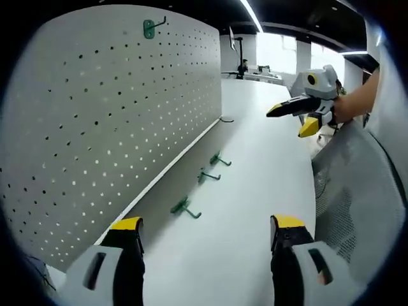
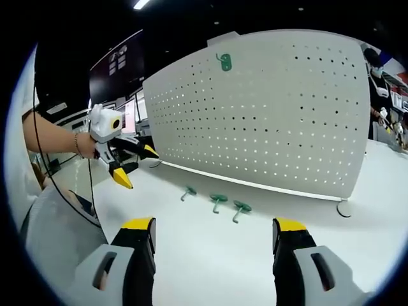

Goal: Insert the hook assembly into the mounting plate slot until the hook locks in place.

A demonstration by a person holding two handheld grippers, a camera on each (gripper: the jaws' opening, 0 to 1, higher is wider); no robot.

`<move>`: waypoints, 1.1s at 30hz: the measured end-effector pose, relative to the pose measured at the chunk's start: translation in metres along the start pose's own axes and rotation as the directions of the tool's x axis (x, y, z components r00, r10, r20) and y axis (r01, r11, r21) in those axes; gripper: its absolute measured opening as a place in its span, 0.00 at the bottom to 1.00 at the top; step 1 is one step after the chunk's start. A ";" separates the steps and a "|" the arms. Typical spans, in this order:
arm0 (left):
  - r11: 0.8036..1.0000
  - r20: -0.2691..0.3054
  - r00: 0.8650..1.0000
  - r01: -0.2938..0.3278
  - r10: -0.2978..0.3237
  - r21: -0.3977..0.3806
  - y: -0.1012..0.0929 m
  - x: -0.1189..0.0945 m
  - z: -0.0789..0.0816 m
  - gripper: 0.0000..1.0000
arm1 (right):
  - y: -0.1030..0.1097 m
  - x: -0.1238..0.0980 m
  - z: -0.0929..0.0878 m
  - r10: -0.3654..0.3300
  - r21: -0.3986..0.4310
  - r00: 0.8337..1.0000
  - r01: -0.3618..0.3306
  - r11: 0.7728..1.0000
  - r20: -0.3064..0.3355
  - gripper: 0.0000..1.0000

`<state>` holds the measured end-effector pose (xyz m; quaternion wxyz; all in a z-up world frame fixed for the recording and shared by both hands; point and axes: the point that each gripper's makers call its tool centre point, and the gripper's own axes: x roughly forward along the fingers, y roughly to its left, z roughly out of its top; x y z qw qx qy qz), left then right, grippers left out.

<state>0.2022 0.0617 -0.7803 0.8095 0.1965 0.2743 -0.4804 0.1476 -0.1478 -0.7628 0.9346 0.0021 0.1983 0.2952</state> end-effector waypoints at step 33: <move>0.947 -0.237 0.955 0.233 -0.179 0.222 0.009 0.032 -0.018 0.83 | 0.006 0.001 -0.005 0.033 0.031 0.999 -0.032 0.999 -0.021 0.73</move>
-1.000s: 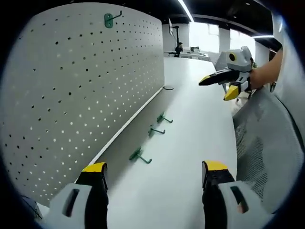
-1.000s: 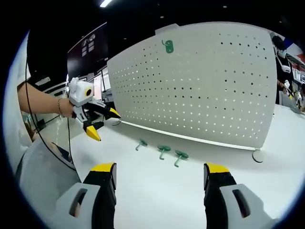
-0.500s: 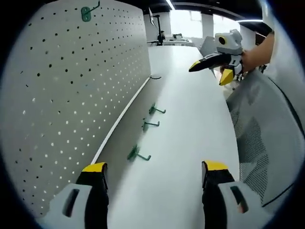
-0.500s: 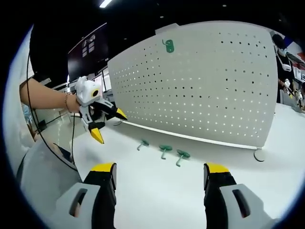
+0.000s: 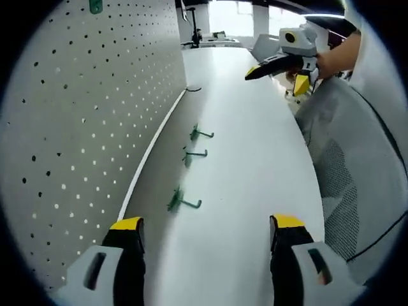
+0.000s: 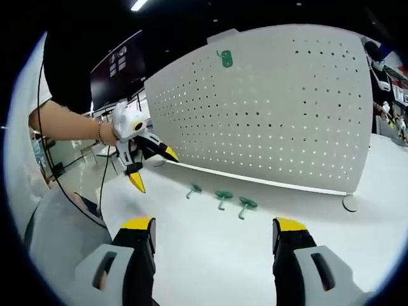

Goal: Insert the hook assembly into the mounting plate slot until the hook locks in place.

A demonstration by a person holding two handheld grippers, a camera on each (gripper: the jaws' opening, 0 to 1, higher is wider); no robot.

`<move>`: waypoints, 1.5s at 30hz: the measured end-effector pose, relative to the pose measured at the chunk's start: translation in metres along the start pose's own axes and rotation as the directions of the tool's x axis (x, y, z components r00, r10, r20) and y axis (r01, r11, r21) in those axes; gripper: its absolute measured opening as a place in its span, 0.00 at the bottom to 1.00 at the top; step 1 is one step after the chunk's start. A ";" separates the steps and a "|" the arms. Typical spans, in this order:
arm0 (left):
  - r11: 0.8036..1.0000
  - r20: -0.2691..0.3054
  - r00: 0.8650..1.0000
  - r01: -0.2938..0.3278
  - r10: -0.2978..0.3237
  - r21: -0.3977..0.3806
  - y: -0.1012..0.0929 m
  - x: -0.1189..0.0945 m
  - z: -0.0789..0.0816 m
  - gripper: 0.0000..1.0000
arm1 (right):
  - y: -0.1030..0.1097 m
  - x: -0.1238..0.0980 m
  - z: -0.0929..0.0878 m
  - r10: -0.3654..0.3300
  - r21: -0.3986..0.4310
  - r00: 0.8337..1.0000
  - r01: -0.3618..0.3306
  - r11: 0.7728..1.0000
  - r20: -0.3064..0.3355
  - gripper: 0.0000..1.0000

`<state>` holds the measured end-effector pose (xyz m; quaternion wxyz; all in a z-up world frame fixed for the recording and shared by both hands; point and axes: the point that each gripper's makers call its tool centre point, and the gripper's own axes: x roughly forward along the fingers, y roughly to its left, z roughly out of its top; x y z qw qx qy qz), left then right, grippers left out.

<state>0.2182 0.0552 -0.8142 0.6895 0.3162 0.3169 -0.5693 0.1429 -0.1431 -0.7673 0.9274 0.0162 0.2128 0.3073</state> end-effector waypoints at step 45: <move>0.947 -0.269 0.948 0.233 -0.170 0.222 0.016 0.056 -0.021 0.81 | 0.003 0.003 -0.002 0.008 -0.012 1.000 -0.009 1.000 -0.010 0.71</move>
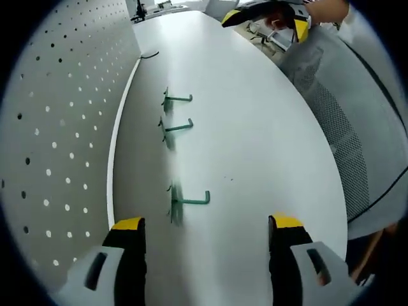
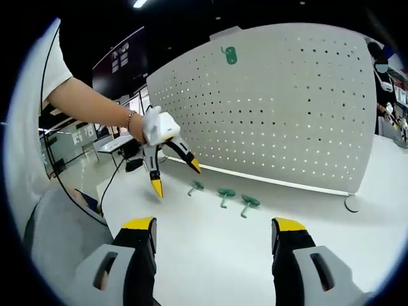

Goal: Insert the hook assembly into the mounting plate slot until the hook locks in place.

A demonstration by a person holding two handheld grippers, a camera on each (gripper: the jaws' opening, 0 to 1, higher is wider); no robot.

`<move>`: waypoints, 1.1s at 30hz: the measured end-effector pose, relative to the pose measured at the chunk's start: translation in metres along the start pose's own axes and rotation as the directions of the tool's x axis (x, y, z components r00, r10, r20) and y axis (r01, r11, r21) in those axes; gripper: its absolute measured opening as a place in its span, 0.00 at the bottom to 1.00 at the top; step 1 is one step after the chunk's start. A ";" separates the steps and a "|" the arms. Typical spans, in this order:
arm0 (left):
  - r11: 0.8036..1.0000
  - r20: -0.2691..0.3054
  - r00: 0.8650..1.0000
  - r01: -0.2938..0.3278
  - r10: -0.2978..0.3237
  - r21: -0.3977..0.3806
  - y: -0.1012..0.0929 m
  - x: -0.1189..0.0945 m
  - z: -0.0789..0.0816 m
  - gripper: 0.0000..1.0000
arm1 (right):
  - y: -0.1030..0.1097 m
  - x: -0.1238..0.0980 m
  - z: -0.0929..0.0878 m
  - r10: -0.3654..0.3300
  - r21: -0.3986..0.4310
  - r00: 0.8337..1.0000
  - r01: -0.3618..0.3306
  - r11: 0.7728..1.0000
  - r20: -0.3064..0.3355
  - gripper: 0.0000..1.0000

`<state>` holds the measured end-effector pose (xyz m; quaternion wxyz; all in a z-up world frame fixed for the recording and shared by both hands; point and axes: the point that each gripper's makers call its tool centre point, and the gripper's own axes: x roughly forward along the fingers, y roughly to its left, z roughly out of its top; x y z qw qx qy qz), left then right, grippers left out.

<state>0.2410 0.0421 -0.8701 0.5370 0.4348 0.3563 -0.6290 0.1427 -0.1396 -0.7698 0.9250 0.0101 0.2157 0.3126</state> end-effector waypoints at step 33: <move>0.998 -0.052 0.998 0.038 -0.035 0.052 0.002 0.017 -0.003 0.81 | -0.006 -0.002 0.000 -0.019 0.031 1.000 0.019 0.999 0.008 0.71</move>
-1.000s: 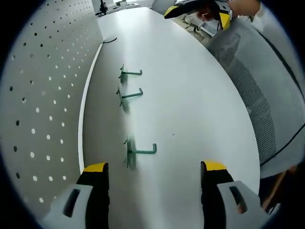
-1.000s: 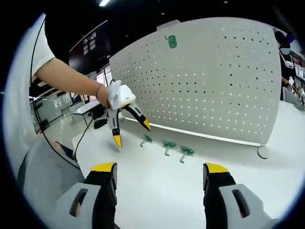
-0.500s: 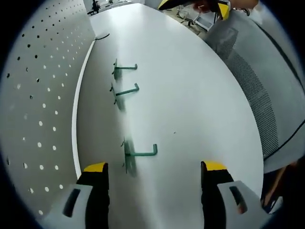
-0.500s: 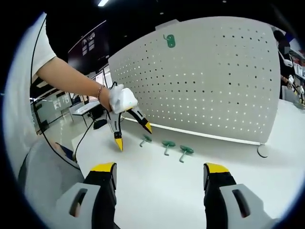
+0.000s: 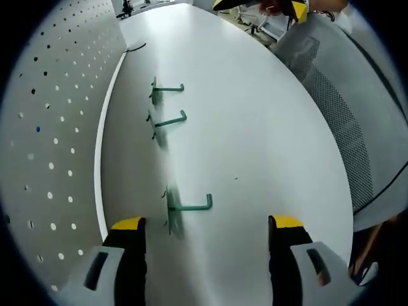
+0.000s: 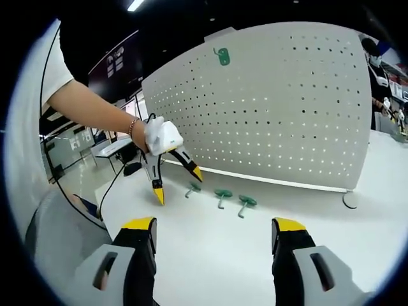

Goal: Insert the hook assembly into the mounting plate slot until the hook locks in place.

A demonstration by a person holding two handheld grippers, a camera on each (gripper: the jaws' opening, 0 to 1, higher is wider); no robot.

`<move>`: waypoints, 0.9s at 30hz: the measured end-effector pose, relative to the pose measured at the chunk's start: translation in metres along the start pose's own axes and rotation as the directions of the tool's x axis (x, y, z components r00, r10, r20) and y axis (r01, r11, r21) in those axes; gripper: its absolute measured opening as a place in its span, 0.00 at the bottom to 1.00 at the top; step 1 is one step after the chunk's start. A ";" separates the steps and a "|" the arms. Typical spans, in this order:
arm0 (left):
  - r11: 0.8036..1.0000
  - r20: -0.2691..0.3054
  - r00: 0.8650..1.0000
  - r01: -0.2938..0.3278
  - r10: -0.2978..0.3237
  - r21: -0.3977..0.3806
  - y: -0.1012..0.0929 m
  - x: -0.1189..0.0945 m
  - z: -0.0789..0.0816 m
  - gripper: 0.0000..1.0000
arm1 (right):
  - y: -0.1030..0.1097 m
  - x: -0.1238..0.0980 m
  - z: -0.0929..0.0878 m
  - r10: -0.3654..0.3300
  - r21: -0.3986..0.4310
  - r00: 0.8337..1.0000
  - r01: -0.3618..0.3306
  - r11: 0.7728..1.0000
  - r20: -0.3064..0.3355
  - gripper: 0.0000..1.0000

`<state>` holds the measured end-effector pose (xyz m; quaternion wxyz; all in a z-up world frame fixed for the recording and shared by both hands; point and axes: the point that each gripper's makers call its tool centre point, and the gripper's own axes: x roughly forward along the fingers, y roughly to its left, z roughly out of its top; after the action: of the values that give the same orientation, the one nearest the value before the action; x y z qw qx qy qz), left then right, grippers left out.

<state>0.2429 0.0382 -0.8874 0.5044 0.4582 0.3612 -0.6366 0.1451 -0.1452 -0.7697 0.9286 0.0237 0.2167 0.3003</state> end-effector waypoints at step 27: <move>0.999 -0.008 1.000 -0.012 0.011 -0.031 0.012 -0.005 0.000 0.45 | -0.003 -0.001 0.001 -0.013 0.003 1.000 0.013 1.000 0.008 0.69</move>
<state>0.2551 0.0366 -0.8828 0.5135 0.4550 0.3703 -0.6262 0.1464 -0.1484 -0.7686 0.9313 0.0248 0.2137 0.2939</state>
